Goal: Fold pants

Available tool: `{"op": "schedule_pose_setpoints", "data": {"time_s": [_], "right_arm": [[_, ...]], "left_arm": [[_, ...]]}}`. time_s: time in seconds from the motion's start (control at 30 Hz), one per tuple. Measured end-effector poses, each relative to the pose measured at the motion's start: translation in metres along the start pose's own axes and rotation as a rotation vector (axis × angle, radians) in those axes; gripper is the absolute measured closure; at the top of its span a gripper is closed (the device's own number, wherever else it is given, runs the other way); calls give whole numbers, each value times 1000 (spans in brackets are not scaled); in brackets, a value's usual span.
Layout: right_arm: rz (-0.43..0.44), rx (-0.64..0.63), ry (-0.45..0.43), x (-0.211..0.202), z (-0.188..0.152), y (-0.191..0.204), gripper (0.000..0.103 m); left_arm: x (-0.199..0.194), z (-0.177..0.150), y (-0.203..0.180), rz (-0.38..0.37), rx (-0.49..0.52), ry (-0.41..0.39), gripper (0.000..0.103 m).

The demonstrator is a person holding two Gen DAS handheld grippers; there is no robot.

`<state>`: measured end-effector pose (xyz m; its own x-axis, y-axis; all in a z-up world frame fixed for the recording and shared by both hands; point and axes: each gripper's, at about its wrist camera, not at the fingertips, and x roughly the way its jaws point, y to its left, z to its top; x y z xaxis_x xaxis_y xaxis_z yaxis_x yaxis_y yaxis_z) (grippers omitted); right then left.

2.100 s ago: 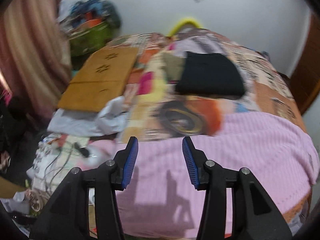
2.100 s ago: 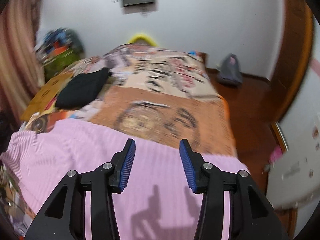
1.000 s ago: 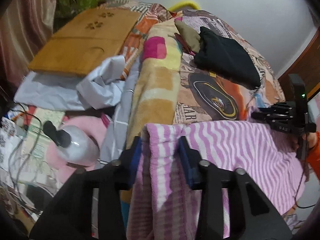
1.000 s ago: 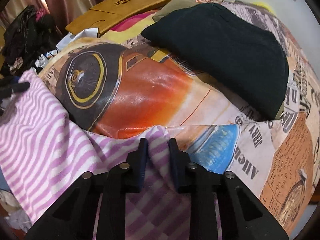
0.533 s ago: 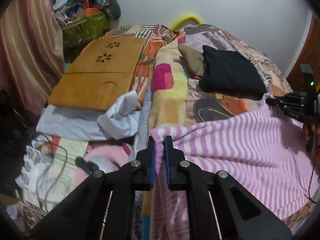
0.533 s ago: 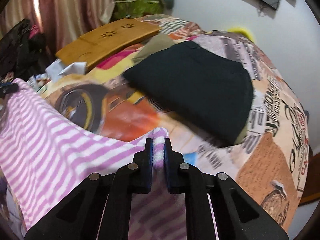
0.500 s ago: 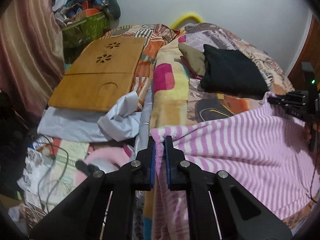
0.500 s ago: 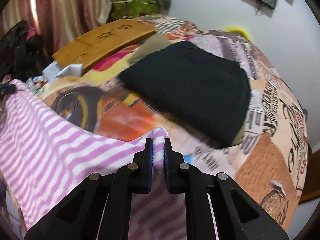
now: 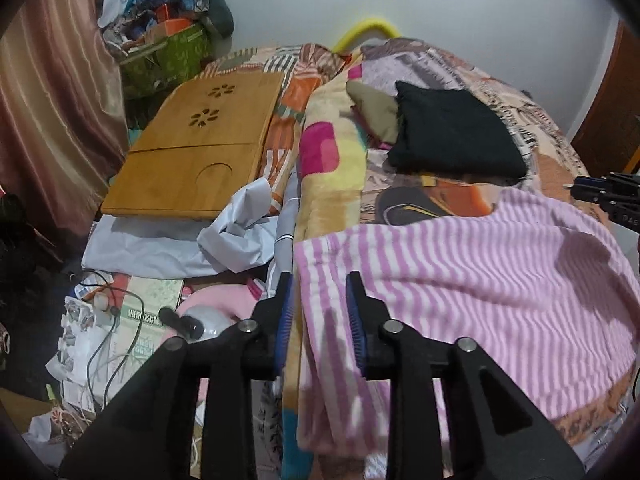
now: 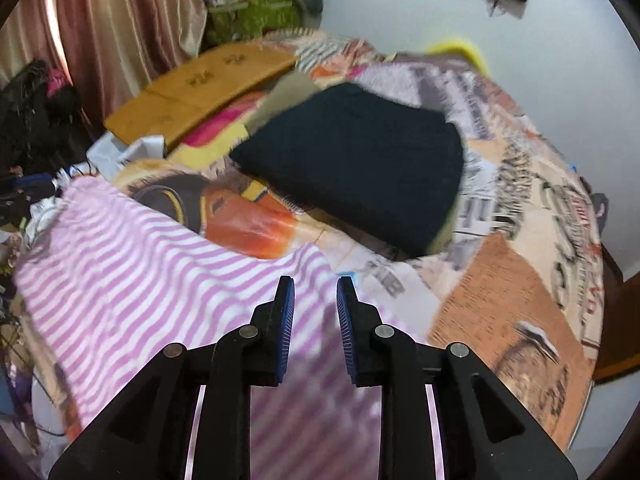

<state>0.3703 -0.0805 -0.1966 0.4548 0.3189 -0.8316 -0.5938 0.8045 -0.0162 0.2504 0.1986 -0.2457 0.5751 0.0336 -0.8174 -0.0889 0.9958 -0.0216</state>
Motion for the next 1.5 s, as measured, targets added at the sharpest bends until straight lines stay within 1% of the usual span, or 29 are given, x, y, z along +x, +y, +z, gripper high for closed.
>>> {"op": "schedule_pose_setpoints", "data": {"time_s": [0.07,0.17,0.23,0.3,0.37,0.43,0.5,0.53,0.63,0.7,0.77,0.83,0.87,0.9,0.97,1.03,1.1,1.17,1.2,1.3,1.33,1.37,1.4,1.43,1.47,1.5], "right_arm": [[-7,16,-27,-21,-8,-1,83],[-18,57,-72,-59,-32,-5,83],[-40,86,-91,-78,-53,-6,79],[-61,112,-97,-91,-71,-8,74],[-102,129,-101,-104,-91,-8,74],[-134,149,-95,-112,-110,-9,73],[-153,187,-86,-120,-130,-12,72],[-157,210,-84,-123,-139,-14,69],[-167,289,-68,-128,-167,-20,65],[-173,326,-48,-129,-180,-23,65],[-169,361,-39,-130,-191,-25,65],[-170,390,-43,-130,-199,-26,65],[-175,403,-44,-130,-202,-27,65],[-176,419,-45,-129,-204,-29,65],[-184,442,-45,-126,-209,-32,65],[-193,477,-25,-117,-215,-40,65],[-178,513,-8,-111,-222,-44,65],[-174,532,12,-106,-228,-45,65],[-171,540,11,-105,-231,-46,65],[-165,557,3,-107,-236,-47,65],[-162,562,2,-107,-237,-47,65],[-159,564,2,-108,-238,-48,65],[-159,563,3,-109,-238,-48,65],[-161,559,5,-110,-239,-48,65],[-160,551,6,-112,-239,-47,65],[-158,542,5,-115,-239,-46,65]], "left_arm": [[-14,-9,-1,-11,-2,-8,73],[-29,-29,-3,-24,6,-4,72],[-35,-43,-4,-40,9,7,71],[-37,-56,-6,-55,15,23,70],[-38,-69,-10,-74,30,38,69],[-36,-80,-14,-85,51,60,65],[-32,-91,-17,-84,64,78,65],[-29,-95,-18,-82,67,89,65],[-20,-99,-20,-49,65,99,65],[-18,-97,-23,4,75,62,65],[-16,-95,-25,36,87,22,65],[-13,-92,-29,70,108,0,65],[-11,-91,-30,84,120,-3,66],[-10,-91,-34,99,136,-14,75],[-10,-92,-38,129,163,-41,78],[-12,-93,-39,148,170,-65,86],[-18,-92,-34,158,150,-82,88],[-27,-91,-23,175,110,-105,89],[-29,-91,-17,171,93,-105,90],[-28,-93,2,142,28,-77,91],[-25,-96,4,152,24,-64,99],[-22,-98,7,206,24,-48,103],[-20,-101,9,230,25,-37,103],[-19,-104,14,213,9,-19,103],[-19,-108,22,167,-27,10,103],[-20,-110,26,143,-51,22,103]]}}
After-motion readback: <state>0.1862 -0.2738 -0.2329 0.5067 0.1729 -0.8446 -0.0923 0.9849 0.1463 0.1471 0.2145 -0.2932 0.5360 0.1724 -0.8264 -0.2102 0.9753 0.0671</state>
